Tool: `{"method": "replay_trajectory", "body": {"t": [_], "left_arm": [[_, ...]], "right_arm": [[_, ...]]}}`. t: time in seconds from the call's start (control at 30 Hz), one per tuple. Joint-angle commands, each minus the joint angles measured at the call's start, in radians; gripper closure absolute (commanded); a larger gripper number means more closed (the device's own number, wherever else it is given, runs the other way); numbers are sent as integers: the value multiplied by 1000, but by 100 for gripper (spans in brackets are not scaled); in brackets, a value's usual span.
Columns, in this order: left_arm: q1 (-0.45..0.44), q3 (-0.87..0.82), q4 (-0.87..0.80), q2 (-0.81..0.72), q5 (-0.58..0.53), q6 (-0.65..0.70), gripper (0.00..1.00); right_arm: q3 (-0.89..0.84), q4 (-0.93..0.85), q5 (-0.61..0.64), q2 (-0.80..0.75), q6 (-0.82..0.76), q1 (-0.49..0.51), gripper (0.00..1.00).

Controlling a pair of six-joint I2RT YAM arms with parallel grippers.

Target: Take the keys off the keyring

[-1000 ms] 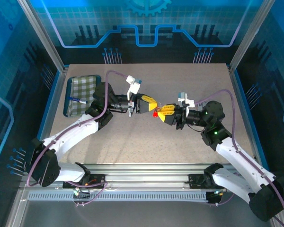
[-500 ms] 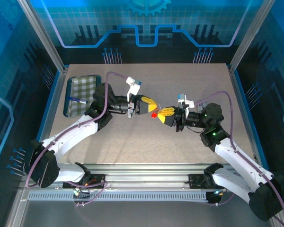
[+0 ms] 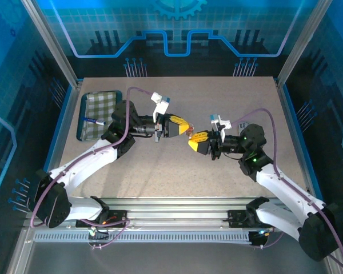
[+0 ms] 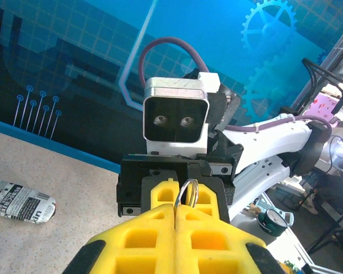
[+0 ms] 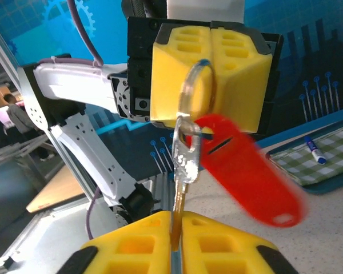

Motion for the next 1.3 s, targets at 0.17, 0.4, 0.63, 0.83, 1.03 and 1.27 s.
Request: {"method": "replay_trajectory", "body": {"t": [0.17, 0.4, 0.63, 0.83, 1.03, 1.27], "left_arm": [[-3, -11, 26, -26, -12, 13, 100], [-11, -11, 39, -29, -24, 14, 100], [-13, -21, 26, -46, -38, 28, 100], [-12, -34, 33, -57, -75, 41, 100], [-12, -51, 76, -57, -107, 11, 100], [-12, -93, 118, -65, -128, -9, 95]], "right_arm": [[5, 228, -3, 48, 119, 14, 81], [15, 448, 21, 132, 249, 14, 79], [13, 476, 35, 152, 271, 13, 81], [13, 432, 41, 134, 245, 13, 93], [5, 308, 85, 76, 154, 13, 100], [25, 148, 126, -12, 58, 3, 100]]}}
